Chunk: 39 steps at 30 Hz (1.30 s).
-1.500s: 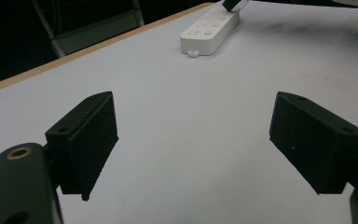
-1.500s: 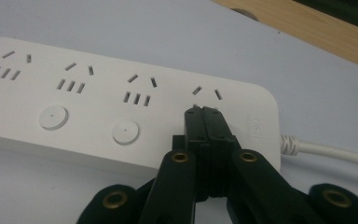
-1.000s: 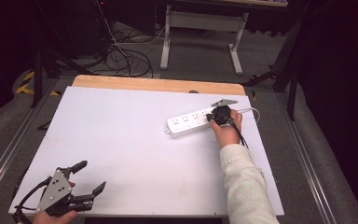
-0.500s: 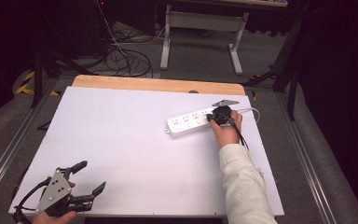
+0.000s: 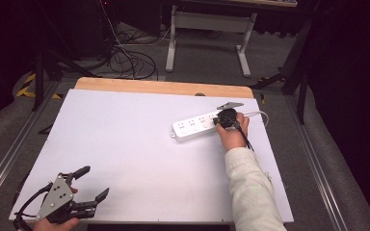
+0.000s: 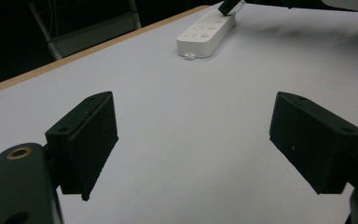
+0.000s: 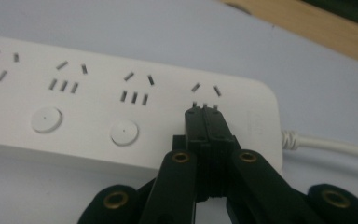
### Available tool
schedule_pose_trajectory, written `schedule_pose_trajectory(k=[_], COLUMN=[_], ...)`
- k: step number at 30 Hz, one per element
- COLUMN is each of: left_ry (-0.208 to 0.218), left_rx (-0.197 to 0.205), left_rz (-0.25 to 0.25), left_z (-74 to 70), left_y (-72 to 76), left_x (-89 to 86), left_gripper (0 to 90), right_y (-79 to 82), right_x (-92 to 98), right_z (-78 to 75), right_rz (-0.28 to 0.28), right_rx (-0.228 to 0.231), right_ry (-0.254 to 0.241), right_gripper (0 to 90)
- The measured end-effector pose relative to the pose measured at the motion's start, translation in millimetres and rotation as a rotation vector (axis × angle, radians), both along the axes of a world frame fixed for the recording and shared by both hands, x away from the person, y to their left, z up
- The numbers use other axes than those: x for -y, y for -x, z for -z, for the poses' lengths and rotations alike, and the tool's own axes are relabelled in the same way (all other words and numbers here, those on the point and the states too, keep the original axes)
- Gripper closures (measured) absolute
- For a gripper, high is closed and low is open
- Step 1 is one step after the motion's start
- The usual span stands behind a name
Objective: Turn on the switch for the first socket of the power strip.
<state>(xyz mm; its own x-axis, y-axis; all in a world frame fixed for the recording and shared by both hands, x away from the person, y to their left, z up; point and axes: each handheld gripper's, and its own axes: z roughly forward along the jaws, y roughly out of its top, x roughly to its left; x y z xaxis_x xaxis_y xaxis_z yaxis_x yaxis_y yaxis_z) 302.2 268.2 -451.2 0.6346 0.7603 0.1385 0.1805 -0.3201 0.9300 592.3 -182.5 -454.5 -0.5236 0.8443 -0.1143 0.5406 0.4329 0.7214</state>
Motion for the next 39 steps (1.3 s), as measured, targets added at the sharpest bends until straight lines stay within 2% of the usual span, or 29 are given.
schedule_pose_trajectory(k=[1, 2, 4, 9, 17, 20, 24, 27, 29, 30, 34, 37, 39], left_ry=[0.0, -0.002, -0.006, 0.0, -0.007, 0.003, 0.001, -0.004, -0.004, -0.004, -0.004, -0.005, -0.008], left_rx=[0.002, 0.004, 0.004, 0.002, 0.003, -0.005, -0.005, -0.003, -0.002, -0.004, -0.004, -0.004, -0.002], left_rz=[0.005, 0.007, 0.005, 0.005, 0.003, 0.001, 0.0, 0.0, 0.0, -0.001, -0.003, -0.002, -0.004], left_z=[-0.2, -0.2, -0.2, -0.3, -0.3, 0.1, 0.2, 0.2, 0.1, 0.2, 0.1, 0.1, 0.1], left_y=[0.2, 0.5, 0.2, 0.6, -0.2, 0.2, 0.0, -0.5, -0.6, -0.4, -0.2, -0.4, -0.8], left_x=[0.1, 0.3, 0.0, 0.3, 0.3, 1.1, 1.1, 0.7, 0.4, 0.4, -0.1, 0.0, 0.1], left_gripper=[15.9, 16.0, 15.9, 15.9, 15.9, 15.9, 15.9, 15.9, 15.9, 15.9, 15.9, 15.9, 15.9], right_y=[0.9, 3.1, 3.8, 7.7, 16.3, 21.1, 22.4, 25.7, 29.3, 29.3, 35.7, 42.4, 48.5], right_x=[0.8, 2.8, 3.1, 1.5, 4.5, 6.9, 9.5, 8.8, 8.6, 8.6, 11.3, 14.0, 15.9], right_z=[-0.5, -3.7, -6.2, -15.1, -34.2, -43.1, -44.4, -49.0, -53.1, -53.1, -59.4, -66.1, -70.6], right_rz=[-0.007, -0.013, -0.021, -0.037, -0.049, -0.056, -0.061, -0.075, -0.084, -0.084, -0.103, -0.109, -0.119], right_rx=[0.011, 0.044, 0.053, 0.074, 0.109, 0.128, 0.128, 0.139, 0.15, 0.15, 0.159, 0.16, 0.163], right_ry=[-0.017, -0.06, -0.075, -0.063, -0.098, -0.116, -0.127, -0.156, -0.179, -0.179, -0.21, -0.23, -0.238], right_gripper=[90.0, 90.0, 90.0, 90.0, 90.0, 90.0, 90.0, 90.0, 75.3, 75.3, 60.4, 44.5, 38.3])
